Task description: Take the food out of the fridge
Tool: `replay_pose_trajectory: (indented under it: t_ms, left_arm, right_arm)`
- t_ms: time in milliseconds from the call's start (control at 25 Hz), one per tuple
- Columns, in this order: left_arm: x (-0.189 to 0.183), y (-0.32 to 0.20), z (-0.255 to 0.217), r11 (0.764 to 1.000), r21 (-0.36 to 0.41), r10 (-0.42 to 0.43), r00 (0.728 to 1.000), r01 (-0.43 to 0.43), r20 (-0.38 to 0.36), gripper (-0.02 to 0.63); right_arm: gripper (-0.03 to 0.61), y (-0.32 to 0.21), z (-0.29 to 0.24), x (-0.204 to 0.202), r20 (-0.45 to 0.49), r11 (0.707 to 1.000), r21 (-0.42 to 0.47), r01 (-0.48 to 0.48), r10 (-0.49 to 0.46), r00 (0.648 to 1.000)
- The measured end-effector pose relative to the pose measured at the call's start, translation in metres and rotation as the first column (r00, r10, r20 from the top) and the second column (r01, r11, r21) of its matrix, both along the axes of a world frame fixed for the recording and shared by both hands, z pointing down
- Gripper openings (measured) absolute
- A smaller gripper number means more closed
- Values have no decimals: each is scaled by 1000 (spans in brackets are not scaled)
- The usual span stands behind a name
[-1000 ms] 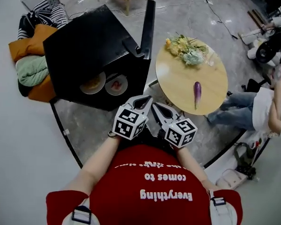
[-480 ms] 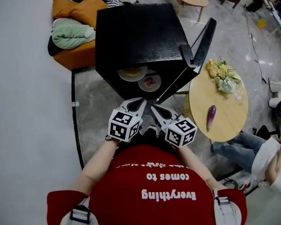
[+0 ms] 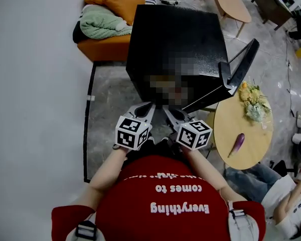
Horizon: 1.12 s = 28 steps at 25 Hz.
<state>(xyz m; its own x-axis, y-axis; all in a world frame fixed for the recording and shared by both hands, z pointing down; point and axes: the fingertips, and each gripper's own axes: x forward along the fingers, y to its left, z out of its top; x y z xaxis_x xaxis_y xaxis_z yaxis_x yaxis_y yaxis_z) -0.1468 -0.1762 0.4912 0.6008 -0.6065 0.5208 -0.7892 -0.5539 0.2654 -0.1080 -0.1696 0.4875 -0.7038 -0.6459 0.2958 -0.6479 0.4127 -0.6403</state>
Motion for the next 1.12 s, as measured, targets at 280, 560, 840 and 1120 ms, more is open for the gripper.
replay_pose_trajectory:
  t_ms: [280, 560, 840, 1120]
  left_arm:
    - [-10, -16, 6, 1000, -9, -20, 1000, 20, 12, 5]
    - [-8, -30, 17, 1000, -21, -6, 1000, 6, 2, 5]
    - [-2, -27, 32, 998, -65, 10, 1000, -10, -8, 5]
    - [-2, -24, 37, 996, -89, 18, 1000, -19, -9, 5]
  right_arm:
    - [100, -38, 24, -6, 168, 969, -230, -91, 132, 977]
    - [144, -76, 73, 6, 264, 868, -457, -194, 341, 902]
    - [143, -101, 110, 12, 320, 761, -598, -251, 514, 796]
    - [69, -105, 109, 10, 366, 728, -640, -246, 570, 735]
